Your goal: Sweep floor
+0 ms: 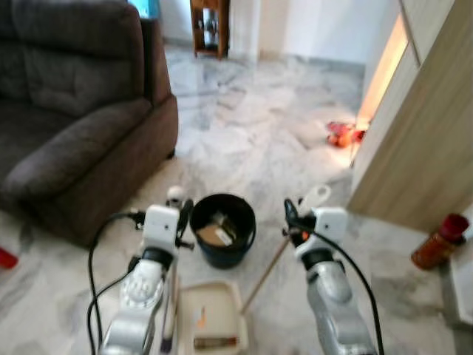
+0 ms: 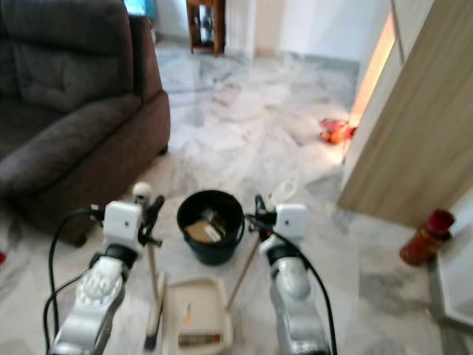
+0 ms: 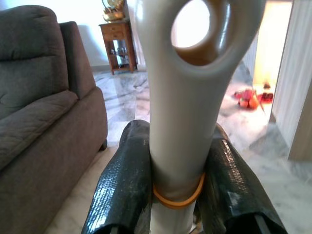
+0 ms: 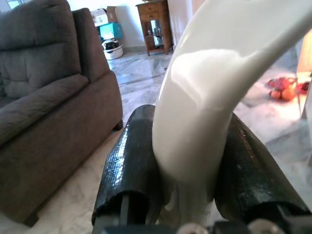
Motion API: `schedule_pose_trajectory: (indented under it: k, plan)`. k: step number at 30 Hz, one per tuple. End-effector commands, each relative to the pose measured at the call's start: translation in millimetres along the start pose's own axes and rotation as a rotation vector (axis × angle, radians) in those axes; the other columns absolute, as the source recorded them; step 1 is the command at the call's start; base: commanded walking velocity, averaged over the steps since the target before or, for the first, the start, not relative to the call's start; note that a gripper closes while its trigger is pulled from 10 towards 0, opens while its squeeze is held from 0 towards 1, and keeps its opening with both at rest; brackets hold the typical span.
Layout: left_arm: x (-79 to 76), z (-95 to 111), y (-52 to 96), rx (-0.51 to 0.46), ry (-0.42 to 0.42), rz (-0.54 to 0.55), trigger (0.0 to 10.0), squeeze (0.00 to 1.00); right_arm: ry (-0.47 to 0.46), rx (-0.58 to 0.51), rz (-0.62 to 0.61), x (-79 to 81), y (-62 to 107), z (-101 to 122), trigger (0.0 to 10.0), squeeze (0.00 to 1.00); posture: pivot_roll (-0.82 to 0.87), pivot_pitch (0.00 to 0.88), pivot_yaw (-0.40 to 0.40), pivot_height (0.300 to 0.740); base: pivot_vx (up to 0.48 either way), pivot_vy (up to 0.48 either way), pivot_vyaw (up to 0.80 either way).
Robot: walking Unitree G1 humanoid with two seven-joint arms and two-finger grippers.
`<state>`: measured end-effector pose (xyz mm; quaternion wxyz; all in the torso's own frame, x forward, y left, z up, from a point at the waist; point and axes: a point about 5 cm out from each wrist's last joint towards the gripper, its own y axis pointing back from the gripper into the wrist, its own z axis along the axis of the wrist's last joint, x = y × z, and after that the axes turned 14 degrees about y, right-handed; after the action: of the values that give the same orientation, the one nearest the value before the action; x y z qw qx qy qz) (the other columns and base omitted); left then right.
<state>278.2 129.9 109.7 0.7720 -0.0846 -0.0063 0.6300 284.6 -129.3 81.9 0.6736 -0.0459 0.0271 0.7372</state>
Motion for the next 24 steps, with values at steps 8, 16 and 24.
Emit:
schedule_pose_trajectory:
  k: [8,16,24]
  plan:
    - [0.5,10.6,-1.5,-0.062,-0.002,-0.011,10.0,0.00,-0.010,-0.065,0.015,7.8,-6.2,15.6,10.0,0.00,0.11,0.005,-0.008,0.740,0.106,0.000,0.00]
    - [6.2,9.1,2.7,-0.062,-0.043,0.007,10.0,0.00,-0.005,-0.069,-0.003,4.3,-7.4,17.0,10.0,0.00,0.11,0.008,-0.008,0.740,0.000,0.000,0.00]
    - [23.1,4.2,10.9,-0.047,-0.095,0.061,10.0,0.00,0.002,-0.074,-0.019,1.0,-7.8,18.4,10.0,0.00,0.11,0.011,-0.007,0.740,0.000,0.000,0.00]
